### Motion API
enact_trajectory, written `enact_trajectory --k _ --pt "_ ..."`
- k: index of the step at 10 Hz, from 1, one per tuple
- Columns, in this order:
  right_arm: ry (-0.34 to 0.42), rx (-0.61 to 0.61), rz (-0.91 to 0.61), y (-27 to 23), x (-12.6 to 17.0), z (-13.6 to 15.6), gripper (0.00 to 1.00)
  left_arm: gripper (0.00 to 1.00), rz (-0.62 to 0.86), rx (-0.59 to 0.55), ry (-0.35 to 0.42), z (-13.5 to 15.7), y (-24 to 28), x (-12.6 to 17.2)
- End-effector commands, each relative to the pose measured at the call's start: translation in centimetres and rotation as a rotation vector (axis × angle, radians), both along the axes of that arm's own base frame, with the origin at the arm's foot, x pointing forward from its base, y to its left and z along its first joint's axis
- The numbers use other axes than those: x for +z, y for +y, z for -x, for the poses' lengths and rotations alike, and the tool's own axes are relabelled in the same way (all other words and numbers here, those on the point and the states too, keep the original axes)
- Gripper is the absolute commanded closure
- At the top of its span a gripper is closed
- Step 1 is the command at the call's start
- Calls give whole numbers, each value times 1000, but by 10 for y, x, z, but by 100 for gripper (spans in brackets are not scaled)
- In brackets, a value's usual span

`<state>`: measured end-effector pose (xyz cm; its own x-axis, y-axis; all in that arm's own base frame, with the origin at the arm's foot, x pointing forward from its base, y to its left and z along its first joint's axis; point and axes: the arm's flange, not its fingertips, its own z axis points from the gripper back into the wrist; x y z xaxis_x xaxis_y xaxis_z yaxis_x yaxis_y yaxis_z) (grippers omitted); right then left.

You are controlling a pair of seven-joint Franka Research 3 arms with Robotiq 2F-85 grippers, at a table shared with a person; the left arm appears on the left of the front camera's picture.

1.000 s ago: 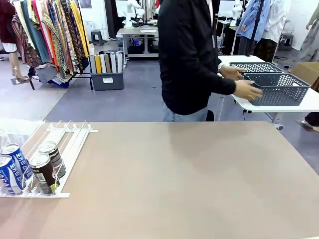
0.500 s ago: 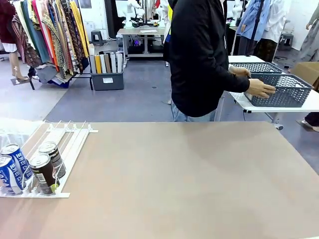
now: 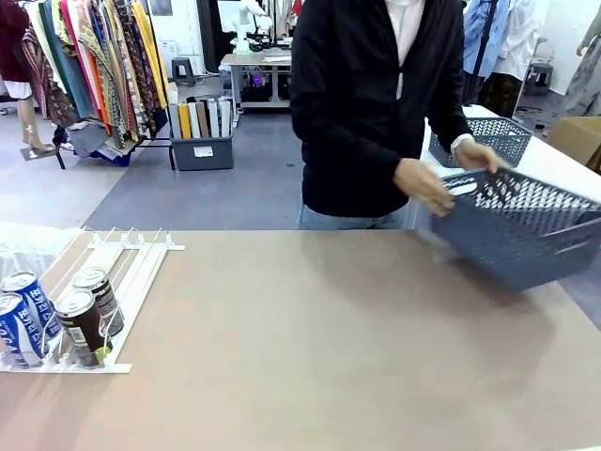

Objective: Retrieve and store the cans from the dispenser.
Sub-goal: Pick up one can from the Automatic Can Dispenser and place it in the middle of the table.

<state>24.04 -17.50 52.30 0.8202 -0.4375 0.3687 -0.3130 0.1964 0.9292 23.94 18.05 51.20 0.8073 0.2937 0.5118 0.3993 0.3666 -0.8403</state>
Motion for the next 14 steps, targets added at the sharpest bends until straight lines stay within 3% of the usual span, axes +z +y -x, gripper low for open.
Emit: enact_trajectory --k 1,2,3,4,5,6,7,8,9,13,14 --pt "-23 -2 -15 0 4 -3 0 0 -317 -36 129 -3 -19 24" --pt "-23 -2 -15 0 4 -3 0 0 -535 -74 227 -12 -36 32" --pt "-23 -2 -15 0 4 -3 0 0 -799 -7 304 -23 -55 39" --pt "-23 -2 -15 0 4 -3 0 0 -1085 -68 399 -30 -68 35" --pt "-23 -2 -15 0 4 -3 0 0 -1345 43 498 -37 -74 30" --pt "-23 -2 -15 0 4 -3 0 0 -1436 43 548 -43 -82 24" --pt "-23 -2 -15 0 4 -3 0 0 -1498 1 571 -46 -87 17" --pt "-23 -2 -15 0 4 -3 0 0 -1517 -15 510 -48 -90 13" --pt "-23 -2 -15 0 4 -3 0 0 -1109 104 333 -48 -88 33" --pt "-23 -2 -15 0 4 -3 0 0 -1167 87 356 -49 -89 28" --pt "-23 -2 -15 0 4 -3 0 0 -1178 21 359 -61 -96 13"
